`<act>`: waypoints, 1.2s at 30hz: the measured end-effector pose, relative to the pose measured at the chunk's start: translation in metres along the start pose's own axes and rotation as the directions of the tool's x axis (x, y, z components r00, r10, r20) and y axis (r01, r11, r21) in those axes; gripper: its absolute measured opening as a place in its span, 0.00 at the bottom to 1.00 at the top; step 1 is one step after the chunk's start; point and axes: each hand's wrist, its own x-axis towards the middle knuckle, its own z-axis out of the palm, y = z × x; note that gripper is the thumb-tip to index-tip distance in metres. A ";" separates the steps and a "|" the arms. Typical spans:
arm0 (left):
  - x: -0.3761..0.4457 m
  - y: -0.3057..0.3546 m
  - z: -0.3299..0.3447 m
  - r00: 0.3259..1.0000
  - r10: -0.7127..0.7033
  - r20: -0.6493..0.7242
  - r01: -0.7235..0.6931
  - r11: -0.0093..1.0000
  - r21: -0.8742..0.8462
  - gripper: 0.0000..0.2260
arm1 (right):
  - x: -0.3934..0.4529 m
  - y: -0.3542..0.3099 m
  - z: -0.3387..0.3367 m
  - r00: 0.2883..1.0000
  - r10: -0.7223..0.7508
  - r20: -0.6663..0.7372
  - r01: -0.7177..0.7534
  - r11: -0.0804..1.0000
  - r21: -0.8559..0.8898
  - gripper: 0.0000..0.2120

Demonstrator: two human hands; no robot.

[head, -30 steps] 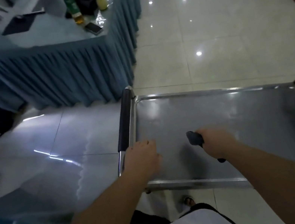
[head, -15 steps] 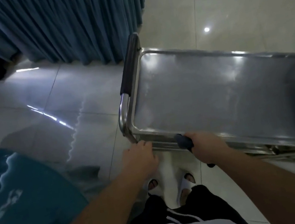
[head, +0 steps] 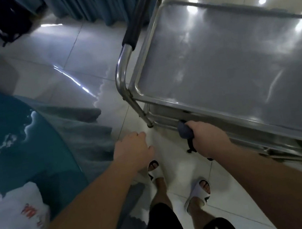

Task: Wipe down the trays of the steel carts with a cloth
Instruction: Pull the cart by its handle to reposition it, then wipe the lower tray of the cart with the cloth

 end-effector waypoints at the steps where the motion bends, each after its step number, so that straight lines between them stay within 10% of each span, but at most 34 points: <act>1: 0.005 -0.001 0.007 1.000 -0.011 0.001 0.011 1.000 -0.017 0.19 | 0.005 0.003 0.007 1.000 0.007 -0.009 -0.007 1.000 0.007 0.31; 13: 0.165 -0.060 0.081 0.990 -0.120 -0.075 0.105 0.978 -0.183 0.26 | 0.135 0.026 0.073 0.985 0.085 -0.147 -0.063 0.987 0.145 0.17; 18: 0.230 -0.084 0.106 0.971 -0.185 -0.154 0.113 0.916 -0.385 0.35 | 0.203 0.020 0.090 0.885 -0.084 -0.459 0.142 0.985 0.094 0.16; 22: 0.271 -0.086 0.118 0.927 -0.179 -0.330 -0.087 0.752 -0.653 0.22 | 0.265 -0.003 0.094 0.791 -0.041 -0.611 0.193 0.964 0.185 0.03; 27: 0.303 -0.063 0.130 0.688 -0.320 -0.651 -0.479 0.474 -0.739 0.13 | 0.323 -0.039 0.110 0.636 -0.151 -0.757 0.274 0.961 0.038 0.11; 32: 0.327 -0.059 0.144 0.576 -0.399 -0.714 -0.651 0.304 -0.695 0.14 | 0.358 -0.039 0.145 0.768 -0.440 -0.466 0.532 0.843 0.081 0.20; 36: 0.335 -0.049 0.146 0.517 -0.460 -0.722 -0.718 0.226 -0.658 0.14 | 0.374 -0.031 0.167 0.880 -0.406 -0.248 0.446 0.886 0.131 0.27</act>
